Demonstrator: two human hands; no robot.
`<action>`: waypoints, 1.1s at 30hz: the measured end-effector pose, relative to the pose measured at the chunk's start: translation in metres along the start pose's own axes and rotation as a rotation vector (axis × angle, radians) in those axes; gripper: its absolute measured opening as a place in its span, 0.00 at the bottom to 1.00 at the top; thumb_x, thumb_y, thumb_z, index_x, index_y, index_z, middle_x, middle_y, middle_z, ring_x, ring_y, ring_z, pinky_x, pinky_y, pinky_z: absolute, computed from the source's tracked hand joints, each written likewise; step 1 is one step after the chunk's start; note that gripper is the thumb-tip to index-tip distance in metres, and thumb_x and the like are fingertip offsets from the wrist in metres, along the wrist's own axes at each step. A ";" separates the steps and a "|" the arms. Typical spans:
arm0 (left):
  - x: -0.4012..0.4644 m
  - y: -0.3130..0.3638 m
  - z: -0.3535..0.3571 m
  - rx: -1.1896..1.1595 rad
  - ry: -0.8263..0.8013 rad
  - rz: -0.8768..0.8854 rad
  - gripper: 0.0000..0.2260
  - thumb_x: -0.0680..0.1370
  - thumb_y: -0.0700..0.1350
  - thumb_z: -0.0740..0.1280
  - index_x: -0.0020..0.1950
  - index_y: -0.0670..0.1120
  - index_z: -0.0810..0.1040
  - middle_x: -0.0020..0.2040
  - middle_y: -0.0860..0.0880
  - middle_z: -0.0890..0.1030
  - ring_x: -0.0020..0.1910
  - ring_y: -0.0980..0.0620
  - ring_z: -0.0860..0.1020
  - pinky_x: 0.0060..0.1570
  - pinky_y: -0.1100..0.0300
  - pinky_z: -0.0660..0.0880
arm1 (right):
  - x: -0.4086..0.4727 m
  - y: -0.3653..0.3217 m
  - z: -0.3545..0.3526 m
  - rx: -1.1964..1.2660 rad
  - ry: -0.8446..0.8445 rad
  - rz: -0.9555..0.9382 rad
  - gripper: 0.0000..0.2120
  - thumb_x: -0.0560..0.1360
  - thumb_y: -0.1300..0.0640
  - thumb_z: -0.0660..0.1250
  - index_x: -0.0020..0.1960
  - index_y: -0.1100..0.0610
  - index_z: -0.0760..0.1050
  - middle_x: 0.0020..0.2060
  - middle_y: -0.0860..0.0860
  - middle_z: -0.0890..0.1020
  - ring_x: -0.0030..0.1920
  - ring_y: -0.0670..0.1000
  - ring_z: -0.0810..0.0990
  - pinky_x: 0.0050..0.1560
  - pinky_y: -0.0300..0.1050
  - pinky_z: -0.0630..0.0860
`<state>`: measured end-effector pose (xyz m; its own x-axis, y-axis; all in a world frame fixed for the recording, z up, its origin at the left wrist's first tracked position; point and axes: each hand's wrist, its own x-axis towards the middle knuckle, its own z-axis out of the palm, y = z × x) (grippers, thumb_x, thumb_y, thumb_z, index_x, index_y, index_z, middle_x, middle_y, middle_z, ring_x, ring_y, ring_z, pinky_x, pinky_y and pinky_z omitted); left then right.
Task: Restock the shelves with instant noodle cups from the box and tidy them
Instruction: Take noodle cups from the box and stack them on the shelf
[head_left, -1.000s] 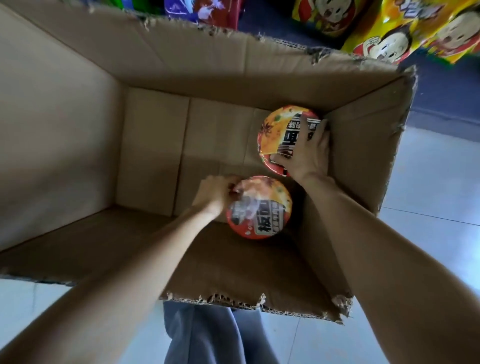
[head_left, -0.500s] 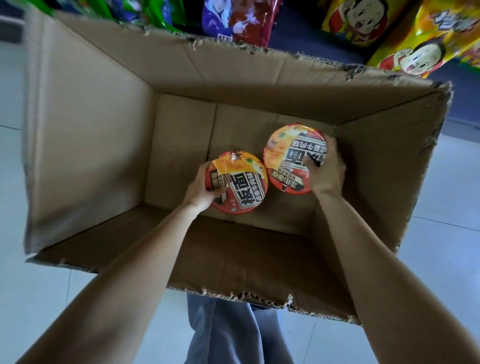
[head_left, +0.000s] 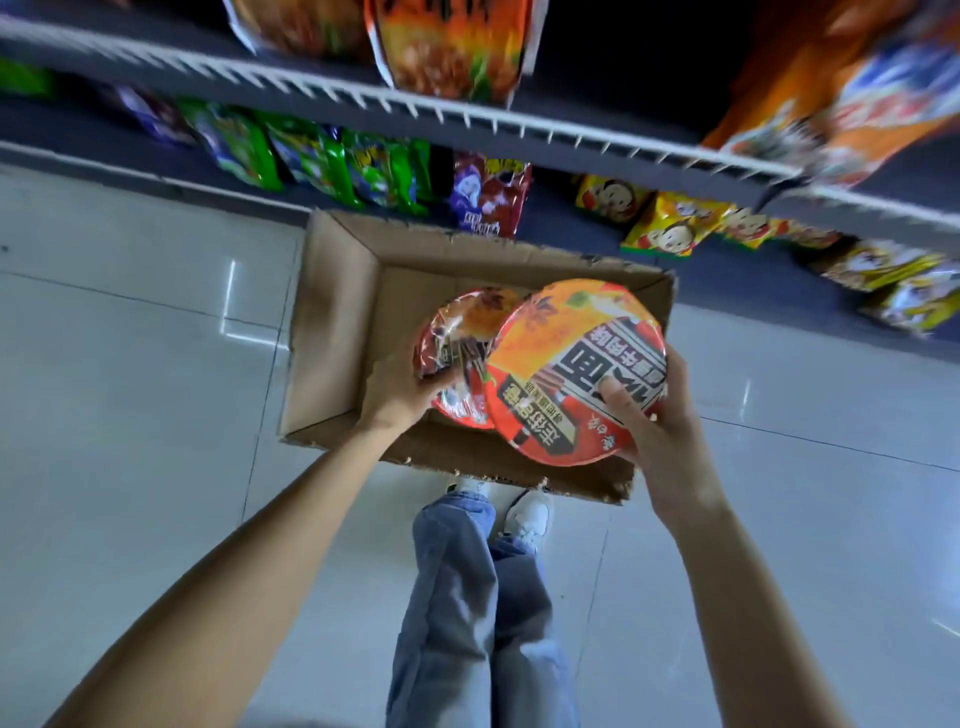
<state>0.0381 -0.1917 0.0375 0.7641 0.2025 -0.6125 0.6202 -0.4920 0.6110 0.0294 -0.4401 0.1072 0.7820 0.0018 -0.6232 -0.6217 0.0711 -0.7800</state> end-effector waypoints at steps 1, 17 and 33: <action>-0.022 0.026 -0.013 0.003 -0.016 0.024 0.32 0.68 0.52 0.76 0.69 0.48 0.69 0.60 0.45 0.80 0.56 0.44 0.79 0.49 0.55 0.77 | -0.023 -0.024 -0.002 -0.004 -0.022 -0.015 0.21 0.76 0.59 0.65 0.66 0.48 0.65 0.50 0.43 0.82 0.49 0.46 0.83 0.40 0.42 0.81; -0.272 0.292 -0.178 -0.045 -0.326 0.332 0.33 0.60 0.69 0.73 0.62 0.63 0.70 0.52 0.58 0.81 0.52 0.52 0.81 0.52 0.53 0.78 | -0.252 -0.238 -0.004 -0.179 0.059 -0.496 0.49 0.56 0.42 0.81 0.68 0.61 0.64 0.61 0.54 0.78 0.62 0.52 0.77 0.62 0.54 0.75; -0.393 0.481 -0.271 0.015 0.354 1.396 0.51 0.59 0.61 0.78 0.75 0.60 0.52 0.70 0.54 0.60 0.64 0.71 0.60 0.58 0.73 0.59 | -0.374 -0.511 -0.017 0.105 0.043 -0.897 0.46 0.61 0.41 0.77 0.69 0.47 0.53 0.61 0.51 0.77 0.55 0.53 0.82 0.45 0.52 0.81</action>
<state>0.0846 -0.2789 0.7078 0.7388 -0.2483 0.6265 -0.6577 -0.4683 0.5900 0.0539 -0.4943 0.7384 0.9675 -0.1350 0.2138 0.2300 0.1184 -0.9660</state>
